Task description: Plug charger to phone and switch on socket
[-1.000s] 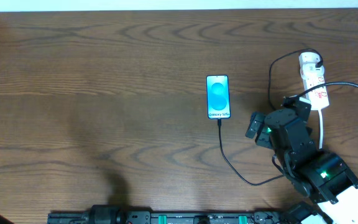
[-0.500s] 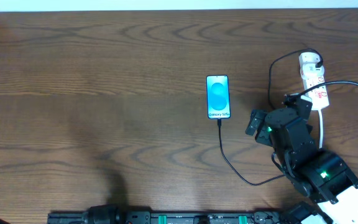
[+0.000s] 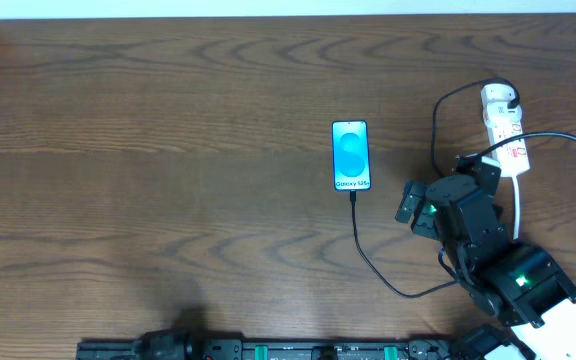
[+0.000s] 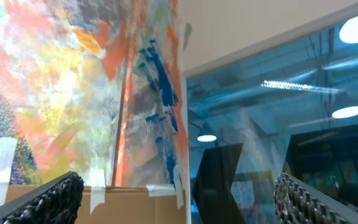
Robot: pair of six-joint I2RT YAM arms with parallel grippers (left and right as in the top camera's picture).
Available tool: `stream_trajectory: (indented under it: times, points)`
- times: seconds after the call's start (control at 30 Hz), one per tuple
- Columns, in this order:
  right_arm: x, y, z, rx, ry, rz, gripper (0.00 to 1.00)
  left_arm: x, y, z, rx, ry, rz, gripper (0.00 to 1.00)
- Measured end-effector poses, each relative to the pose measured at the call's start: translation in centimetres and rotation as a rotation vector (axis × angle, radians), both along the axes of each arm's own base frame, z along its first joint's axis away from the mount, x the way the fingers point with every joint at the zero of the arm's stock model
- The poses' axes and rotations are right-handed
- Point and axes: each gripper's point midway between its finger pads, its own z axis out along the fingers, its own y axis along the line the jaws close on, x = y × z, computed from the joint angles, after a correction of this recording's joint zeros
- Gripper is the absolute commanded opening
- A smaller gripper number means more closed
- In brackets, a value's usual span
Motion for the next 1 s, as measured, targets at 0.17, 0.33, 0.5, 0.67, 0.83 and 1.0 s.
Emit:
stream_trajectory:
  times: [0.17,0.33,0.5,0.67,0.83,1.0]
  points:
    - [-0.1,0.0,-0.1,-0.002,0.005,0.001,0.99,0.4,0.0,-0.2,-0.005,0.008,-0.005,0.98]
    - [-0.1,0.0,-0.1,-0.003,0.007,0.001,0.99,2.0,-0.1,-0.6,-0.010,0.017,-0.038,0.98]
    - [-0.1,0.0,-0.1,-0.003,0.008,0.001,0.99,5.9,-0.4,-1.6,0.016,0.042,-0.076,0.98]
    - [-0.2,-0.1,-0.2,-0.004,0.010,0.001,0.99,10.6,-0.1,-3.9,0.021,0.086,-0.093,0.98]
    - [-0.2,-0.1,-0.2,-0.004,0.009,0.001,0.92,15.4,0.4,-7.7,-0.007,0.197,-0.108,0.98]
    - [-0.1,0.0,-0.1,-0.003,0.007,0.002,0.86,20.1,0.9,-12.4,-0.100,0.320,-0.176,0.98]
